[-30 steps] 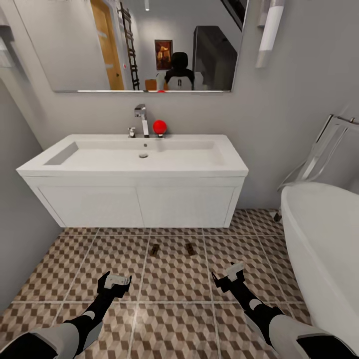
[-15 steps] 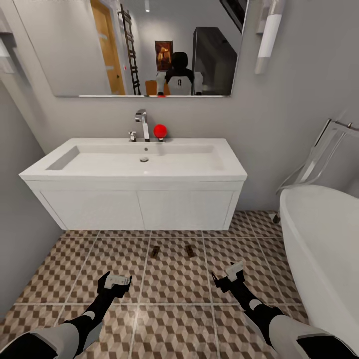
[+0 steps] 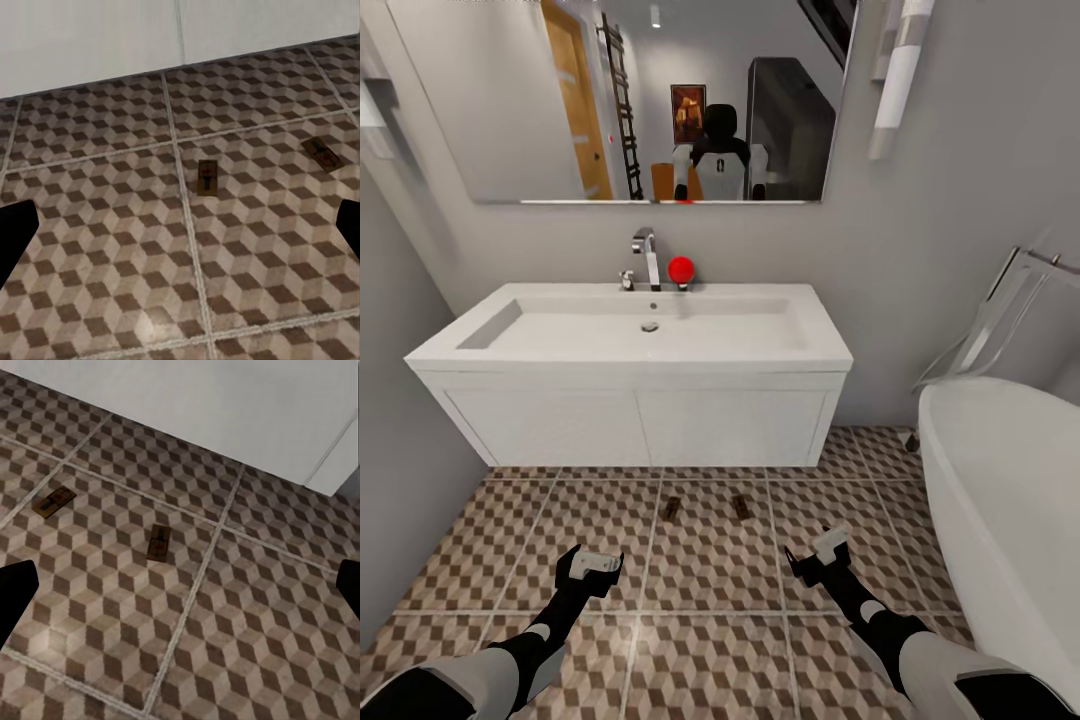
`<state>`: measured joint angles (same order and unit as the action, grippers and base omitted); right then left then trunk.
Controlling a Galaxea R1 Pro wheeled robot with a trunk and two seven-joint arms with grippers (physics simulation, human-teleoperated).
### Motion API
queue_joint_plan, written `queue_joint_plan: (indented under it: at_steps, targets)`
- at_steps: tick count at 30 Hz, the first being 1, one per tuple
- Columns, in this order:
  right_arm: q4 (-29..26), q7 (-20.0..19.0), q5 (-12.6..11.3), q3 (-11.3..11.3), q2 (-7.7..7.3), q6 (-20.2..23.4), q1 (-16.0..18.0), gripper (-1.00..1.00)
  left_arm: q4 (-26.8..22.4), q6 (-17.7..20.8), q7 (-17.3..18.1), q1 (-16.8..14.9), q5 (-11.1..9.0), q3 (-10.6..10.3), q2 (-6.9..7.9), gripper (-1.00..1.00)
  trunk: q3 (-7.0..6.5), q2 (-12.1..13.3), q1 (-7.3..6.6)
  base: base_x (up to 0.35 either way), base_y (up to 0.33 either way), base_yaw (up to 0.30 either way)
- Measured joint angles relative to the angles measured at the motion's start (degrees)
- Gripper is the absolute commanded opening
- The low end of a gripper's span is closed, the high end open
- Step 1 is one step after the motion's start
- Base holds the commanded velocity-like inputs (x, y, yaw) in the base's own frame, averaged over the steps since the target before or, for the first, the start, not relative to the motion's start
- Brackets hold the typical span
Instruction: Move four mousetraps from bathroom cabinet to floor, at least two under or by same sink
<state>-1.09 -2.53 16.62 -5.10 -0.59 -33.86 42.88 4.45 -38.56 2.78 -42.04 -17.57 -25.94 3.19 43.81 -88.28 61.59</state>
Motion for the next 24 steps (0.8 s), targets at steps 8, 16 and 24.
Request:
queue_joint_plan:
  at_steps: [8, 16, 24]
  targets:
    - [0.0, 0.0, 0.0, 0.0, 0.00, 0.0, -0.2, 1.00, 0.0, 0.0, 0.0, 0.0, 0.0, 0.0, 0.00, 1.00, -1.44, 3.2, -1.76, 0.000, 0.000, 0.000]
    - [0.0, 0.0, 0.0, 0.0, 0.00, 0.0, -0.4, 1.00, 0.0, 0.0, 0.0, 0.0, 0.0, 0.0, 0.08, 1.00, -2.87, 6.4, -3.52, 0.000, 0.000, 0.000]
    - [0.0, 0.0, 0.0, 0.0, 0.00, 0.0, -0.5, 1.00, 0.0, 0.1, -0.1, 0.0, 0.0, 0.0, 0.08, 1.00, -4.31, 9.6, -5.27, 0.000, 0.000, 0.000]
